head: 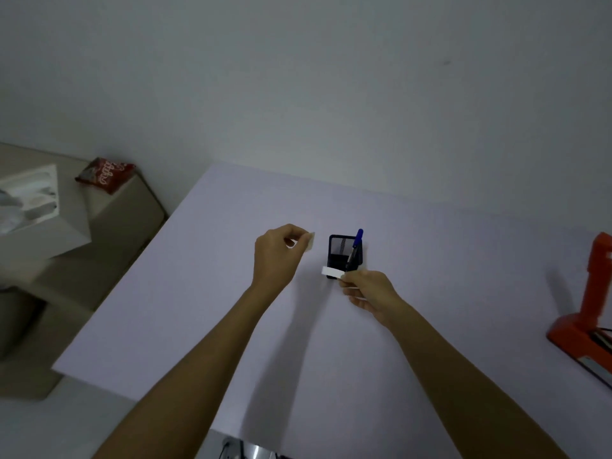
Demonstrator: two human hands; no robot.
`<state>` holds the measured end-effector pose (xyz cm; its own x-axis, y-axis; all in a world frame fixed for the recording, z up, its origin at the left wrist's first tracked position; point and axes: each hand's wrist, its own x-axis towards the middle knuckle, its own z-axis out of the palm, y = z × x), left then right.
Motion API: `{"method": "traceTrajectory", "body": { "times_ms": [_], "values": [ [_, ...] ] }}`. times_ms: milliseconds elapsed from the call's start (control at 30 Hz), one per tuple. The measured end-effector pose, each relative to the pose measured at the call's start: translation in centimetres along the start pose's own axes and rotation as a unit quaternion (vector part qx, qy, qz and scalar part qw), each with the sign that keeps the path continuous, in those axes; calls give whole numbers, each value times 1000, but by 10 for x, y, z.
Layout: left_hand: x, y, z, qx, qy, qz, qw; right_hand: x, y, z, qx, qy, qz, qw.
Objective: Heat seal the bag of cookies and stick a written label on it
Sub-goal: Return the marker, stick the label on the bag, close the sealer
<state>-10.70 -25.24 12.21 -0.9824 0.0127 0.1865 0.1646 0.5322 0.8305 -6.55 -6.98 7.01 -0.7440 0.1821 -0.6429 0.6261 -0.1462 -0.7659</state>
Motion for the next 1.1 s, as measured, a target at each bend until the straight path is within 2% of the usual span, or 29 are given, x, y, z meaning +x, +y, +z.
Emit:
{"method": "traceTrajectory", "body": {
  "times_ms": [133, 267, 467, 633, 700, 767, 833, 933, 1100],
  "values": [
    [-7, -18, 14, 12, -15, -31, 999, 31, 41, -5, -54, 29, 71, 996],
    [-14, -31, 28, 24, -44, -41, 998, 53, 70, -12, -149, 44, 96, 983],
    [-14, -37, 39, 35, -60, -53, 996, 68, 82, -13, -327, 92, 63, 938],
    [-12, -31, 36, 28, -62, -49, 996, 53, 67, -12, -384, 83, 16, 920],
    [-12, -29, 33, 29, -62, -40, 997, 40, 51, -10, -365, 88, -41, 926],
    [-10, -24, 29, 35, -53, -19, 998, 21, 23, -1, -261, 85, -78, 958],
    [-8, -16, 25, 43, -35, 12, 998, -1, -10, 11, -139, 70, -86, 984],
    [-4, -1, 22, 60, -3, 68, 996, -33, -51, 22, -22, 44, -83, 995],
    [-4, 27, 23, 102, 17, 161, 982, -63, -74, 19, 11, 26, -112, 993]
  ]
}}
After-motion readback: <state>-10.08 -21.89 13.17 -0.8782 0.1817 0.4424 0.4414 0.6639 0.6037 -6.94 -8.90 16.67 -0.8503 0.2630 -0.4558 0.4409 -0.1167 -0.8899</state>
